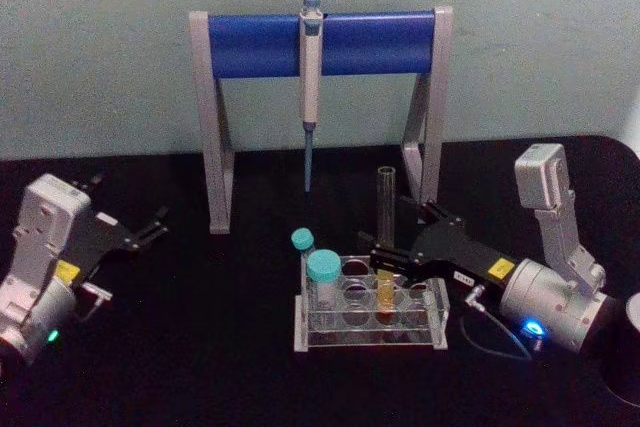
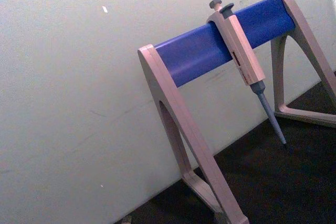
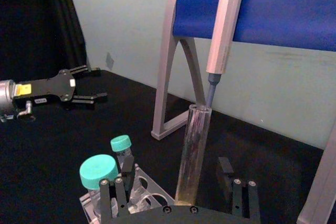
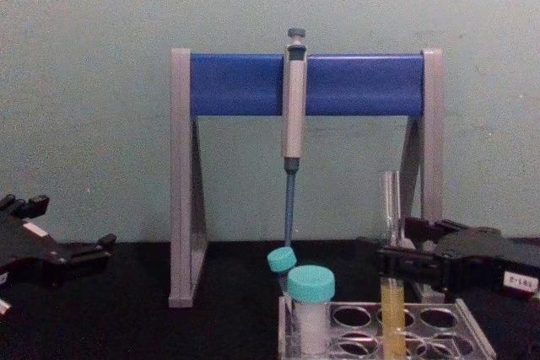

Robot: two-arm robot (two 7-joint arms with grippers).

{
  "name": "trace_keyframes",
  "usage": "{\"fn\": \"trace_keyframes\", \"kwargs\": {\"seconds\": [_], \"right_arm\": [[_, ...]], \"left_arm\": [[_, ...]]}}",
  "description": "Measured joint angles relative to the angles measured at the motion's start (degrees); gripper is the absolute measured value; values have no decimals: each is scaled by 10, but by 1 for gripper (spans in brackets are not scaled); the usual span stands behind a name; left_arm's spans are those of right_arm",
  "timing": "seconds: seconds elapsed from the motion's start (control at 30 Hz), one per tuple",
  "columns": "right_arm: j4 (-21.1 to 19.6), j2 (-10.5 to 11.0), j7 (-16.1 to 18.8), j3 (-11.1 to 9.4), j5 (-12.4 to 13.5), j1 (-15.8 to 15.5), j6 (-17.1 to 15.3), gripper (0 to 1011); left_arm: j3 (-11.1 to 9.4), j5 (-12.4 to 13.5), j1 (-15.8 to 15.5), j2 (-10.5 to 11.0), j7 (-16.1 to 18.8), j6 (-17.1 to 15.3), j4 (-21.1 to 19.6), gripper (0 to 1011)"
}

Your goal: Pick up the test tube from the test tube rack, shake it, then place it back into the test tube rack.

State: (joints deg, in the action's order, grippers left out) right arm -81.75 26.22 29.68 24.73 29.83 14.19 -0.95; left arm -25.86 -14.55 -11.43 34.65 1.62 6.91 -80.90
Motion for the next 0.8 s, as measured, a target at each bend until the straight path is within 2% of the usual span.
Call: {"fn": "trace_keyframes", "kwargs": {"seconds": [0.27, 0.4, 0.57, 0.63, 0.67, 0.8], "right_arm": [[-2, 2, 0, -1, 0, -2, 1, 1000], [-22, 14, -2, -11, 2, -18, 4, 1000], [-56, 33, -14, -28, 4, -48, 7, 1000], [-81, 44, -36, -48, 5, -77, 11, 1000], [-81, 44, -36, -48, 5, -77, 11, 1000], [-105, 44, -81, -77, -6, -118, 27, 1000]], "left_arm": [[0, 0, 0, 0, 0, 0, 0, 1010], [0, 0, 0, 0, 0, 0, 0, 1010], [0, 0, 0, 0, 0, 0, 0, 1010], [0, 0, 0, 0, 0, 0, 0, 1010], [0, 0, 0, 0, 0, 0, 0, 1009], [0, 0, 0, 0, 0, 0, 0, 1010]]}}
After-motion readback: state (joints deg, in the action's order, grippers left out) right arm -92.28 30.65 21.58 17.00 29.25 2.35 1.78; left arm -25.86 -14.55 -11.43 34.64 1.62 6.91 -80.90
